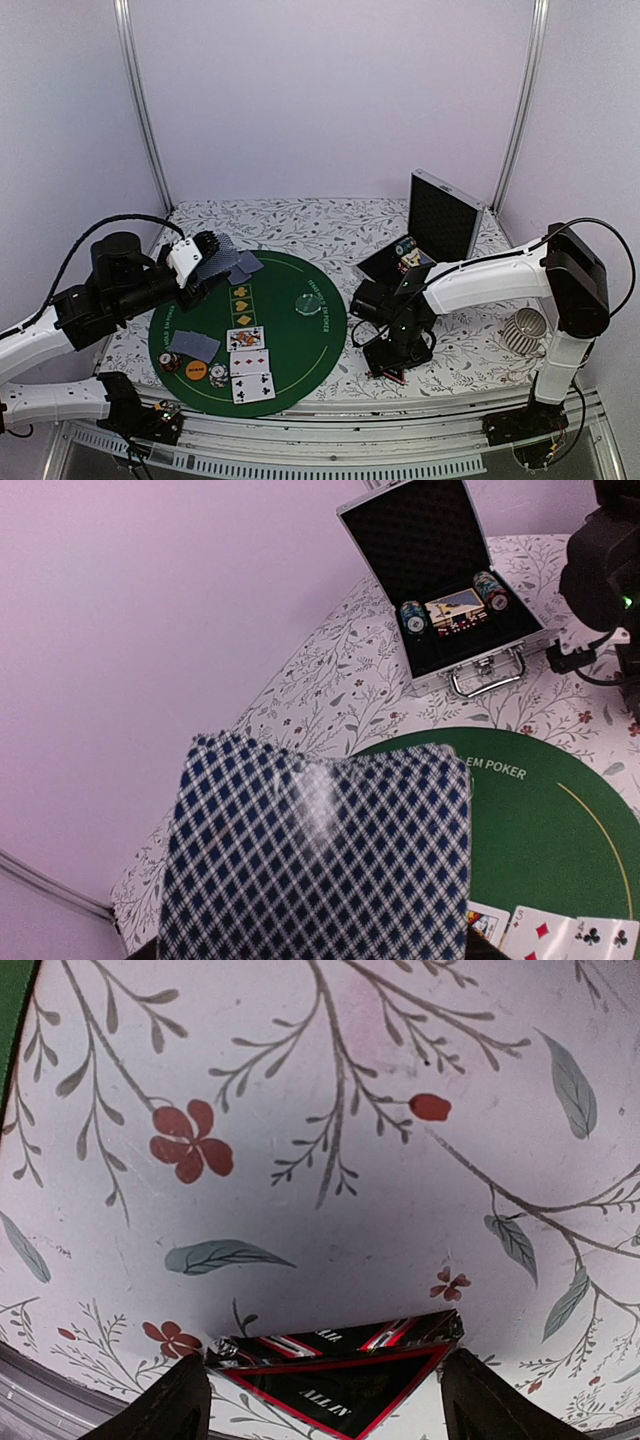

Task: Distribute texas hold em gaming equipment
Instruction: Move the all-in button to the big blind area.

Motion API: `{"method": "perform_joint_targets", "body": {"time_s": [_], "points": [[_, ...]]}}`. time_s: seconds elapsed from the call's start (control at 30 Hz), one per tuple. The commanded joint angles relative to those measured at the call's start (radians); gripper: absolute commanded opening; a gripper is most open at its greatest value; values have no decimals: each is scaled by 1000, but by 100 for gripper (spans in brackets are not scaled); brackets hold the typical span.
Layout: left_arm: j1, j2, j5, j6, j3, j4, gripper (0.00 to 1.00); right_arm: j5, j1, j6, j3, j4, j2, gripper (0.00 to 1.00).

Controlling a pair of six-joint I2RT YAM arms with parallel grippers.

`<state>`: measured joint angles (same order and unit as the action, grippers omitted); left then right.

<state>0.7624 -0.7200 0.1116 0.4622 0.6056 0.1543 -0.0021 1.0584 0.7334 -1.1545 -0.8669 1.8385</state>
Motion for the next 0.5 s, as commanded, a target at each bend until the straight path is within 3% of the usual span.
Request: {"method": "perform_joint_targets", "body": {"time_s": [0.0,0.47], "points": [[-3,7,-13,-8,4,-13,54,14,3,7,-26,24,16,81],[-4,11,-13,-7,2,-15,54,7,5,20,-31,46,44,75]]}}
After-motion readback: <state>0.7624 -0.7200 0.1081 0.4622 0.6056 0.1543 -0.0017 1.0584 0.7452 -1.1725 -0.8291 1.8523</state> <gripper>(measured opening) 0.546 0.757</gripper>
